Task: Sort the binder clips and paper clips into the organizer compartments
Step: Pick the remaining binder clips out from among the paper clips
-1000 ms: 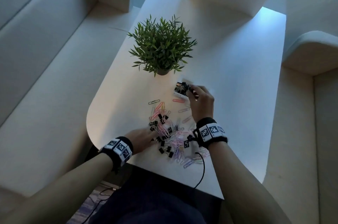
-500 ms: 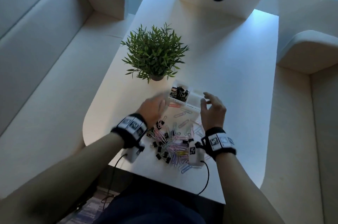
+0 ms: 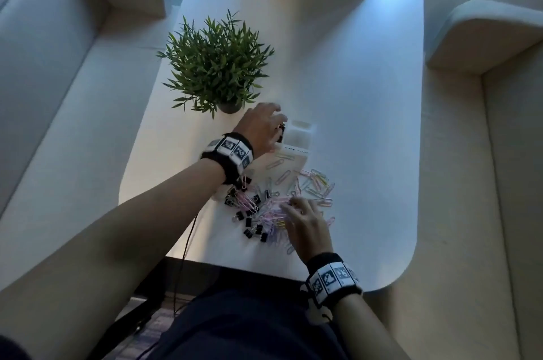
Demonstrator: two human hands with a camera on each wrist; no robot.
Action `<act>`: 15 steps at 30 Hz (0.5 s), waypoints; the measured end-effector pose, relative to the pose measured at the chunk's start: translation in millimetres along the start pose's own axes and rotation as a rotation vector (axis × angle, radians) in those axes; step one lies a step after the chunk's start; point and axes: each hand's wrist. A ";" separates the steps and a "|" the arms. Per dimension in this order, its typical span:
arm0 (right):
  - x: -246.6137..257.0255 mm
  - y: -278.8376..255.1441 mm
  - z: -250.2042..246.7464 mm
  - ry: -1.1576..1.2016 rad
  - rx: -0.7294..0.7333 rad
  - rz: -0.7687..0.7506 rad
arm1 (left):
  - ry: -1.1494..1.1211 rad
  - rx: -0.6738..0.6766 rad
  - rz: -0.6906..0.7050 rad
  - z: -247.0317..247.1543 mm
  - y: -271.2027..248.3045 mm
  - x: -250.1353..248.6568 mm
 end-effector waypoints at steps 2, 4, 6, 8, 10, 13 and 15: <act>-7.5 -4.1 -1.6 0.068 -0.073 0.286 | -0.056 -0.035 -0.036 -0.4 -32.9 -3.0; -22.6 -8.1 -4.8 0.157 -0.078 0.504 | -0.132 0.023 -0.056 5.8 -75.6 -15.0; -32.8 -7.5 -6.0 0.169 -0.012 0.519 | -0.169 0.104 -0.054 21.2 -108.6 -31.2; -34.6 -2.6 -2.9 0.156 0.064 0.452 | -0.179 0.199 -0.044 41.0 -119.6 -46.1; -31.2 3.5 0.7 0.138 0.129 0.406 | -0.186 0.249 -0.025 59.8 -116.8 -57.4; -31.7 7.5 5.4 0.076 0.169 0.368 | -0.223 0.266 0.017 77.5 -111.5 -70.3; -36.7 9.5 5.3 0.093 0.119 0.365 | -0.195 0.266 0.025 84.3 -109.3 -71.0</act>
Point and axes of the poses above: each hand's wrist, its own y-axis towards the middle knuckle, its own z-axis out of the palm, x = y × z, and after that the axes turned 9 degrees about -x, right-handed
